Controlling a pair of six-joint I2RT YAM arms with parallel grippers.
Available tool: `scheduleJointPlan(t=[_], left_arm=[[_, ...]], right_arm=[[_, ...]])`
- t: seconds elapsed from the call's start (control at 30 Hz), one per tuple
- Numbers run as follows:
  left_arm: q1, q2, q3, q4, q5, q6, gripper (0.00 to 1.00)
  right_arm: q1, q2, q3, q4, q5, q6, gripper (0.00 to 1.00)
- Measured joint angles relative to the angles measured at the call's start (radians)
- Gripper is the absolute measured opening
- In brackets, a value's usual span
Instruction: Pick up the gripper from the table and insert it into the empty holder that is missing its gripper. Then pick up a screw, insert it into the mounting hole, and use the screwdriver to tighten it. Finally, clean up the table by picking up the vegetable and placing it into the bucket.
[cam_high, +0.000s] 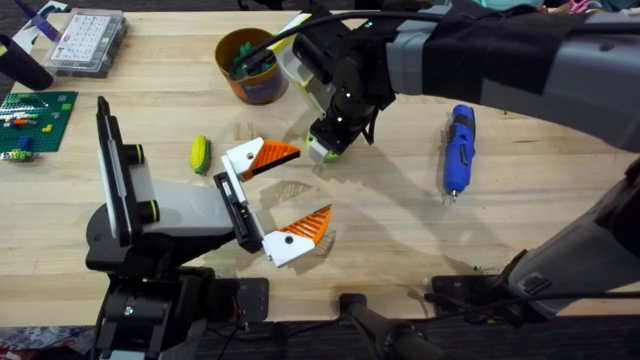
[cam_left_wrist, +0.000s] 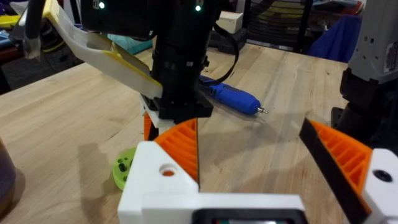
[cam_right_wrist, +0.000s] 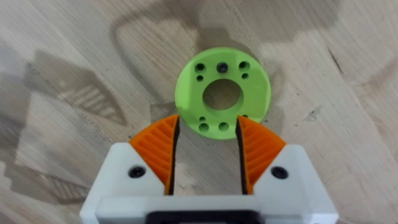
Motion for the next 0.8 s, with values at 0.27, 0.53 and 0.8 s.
scheduleJointPlan(t=[0.27, 0.53, 0.8], left_arm=[[0.000, 0.000, 0.000, -0.014, 0.000, -0.001, 0.990], [0.000, 0.000, 0.000, -0.014, 0.000, -0.001, 0.990], [0.000, 0.000, 0.000, -0.014, 0.000, -0.001, 0.990]], right_arm=[[0.000, 0.000, 0.000, -0.001, -0.004, -0.001, 0.526], [0.000, 0.000, 0.000, 0.073, -0.006, -0.001, 0.526], [0.000, 0.000, 0.000, 0.183, -0.008, 0.000, 0.526]])
